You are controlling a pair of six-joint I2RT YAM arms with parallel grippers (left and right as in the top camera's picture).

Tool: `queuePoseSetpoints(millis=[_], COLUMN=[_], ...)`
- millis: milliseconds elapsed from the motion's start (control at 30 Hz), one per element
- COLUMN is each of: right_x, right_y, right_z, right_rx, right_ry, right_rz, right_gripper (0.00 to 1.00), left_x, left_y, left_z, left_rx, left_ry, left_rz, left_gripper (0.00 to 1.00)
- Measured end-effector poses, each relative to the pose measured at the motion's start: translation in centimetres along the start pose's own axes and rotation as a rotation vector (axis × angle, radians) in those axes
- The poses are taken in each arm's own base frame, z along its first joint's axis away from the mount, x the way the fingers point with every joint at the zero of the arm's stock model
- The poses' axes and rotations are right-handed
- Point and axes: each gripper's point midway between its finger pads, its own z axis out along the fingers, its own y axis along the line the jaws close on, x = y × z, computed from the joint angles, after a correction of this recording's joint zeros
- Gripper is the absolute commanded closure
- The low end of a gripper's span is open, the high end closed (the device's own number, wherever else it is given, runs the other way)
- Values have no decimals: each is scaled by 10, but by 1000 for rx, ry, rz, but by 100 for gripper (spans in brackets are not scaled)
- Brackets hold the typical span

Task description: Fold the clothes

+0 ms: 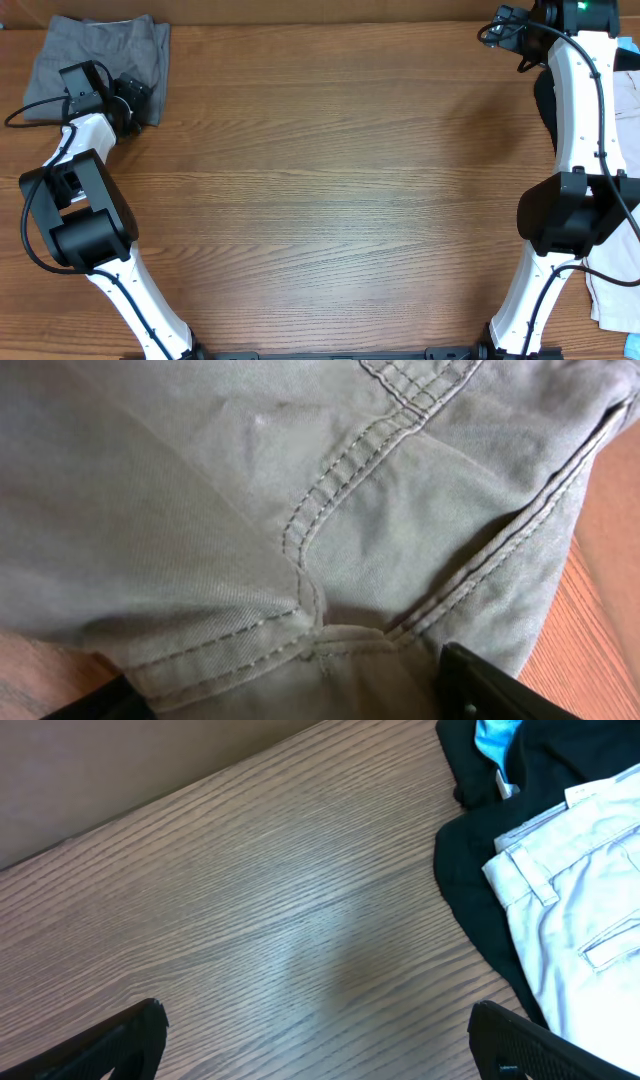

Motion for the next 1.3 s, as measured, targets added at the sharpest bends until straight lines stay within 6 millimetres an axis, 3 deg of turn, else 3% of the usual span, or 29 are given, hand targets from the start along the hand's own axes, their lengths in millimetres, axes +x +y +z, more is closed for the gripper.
queuePoseSetpoints(millis=[67,300,667,800,1100,1200,1300], right_x=[0,0,0,0,0,0,0], right_y=[0,0,0,0,0,0,0], right_z=[0,0,0,0,0,0,0], right_rx=[0,0,0,0,0,0,0], right_ry=[0,0,0,0,0,0,0], right_rz=[0,0,0,0,0,0,0], right_gripper=[0,0,0,0,0,0,0], left_x=[1,10,40,46,28,39,58], left_y=[-2,5,29,23,-29,-41,-46], left_z=[0,-10,-55,-98,-212,-256,-283], left_rx=[3,-68,-262,-301,-202,-183,-182], left_ry=[5,83,250,296,209,210,251], left_rz=[19,32,6,3,140,177,202], left_gripper=[0,0,0,0,0,0,0])
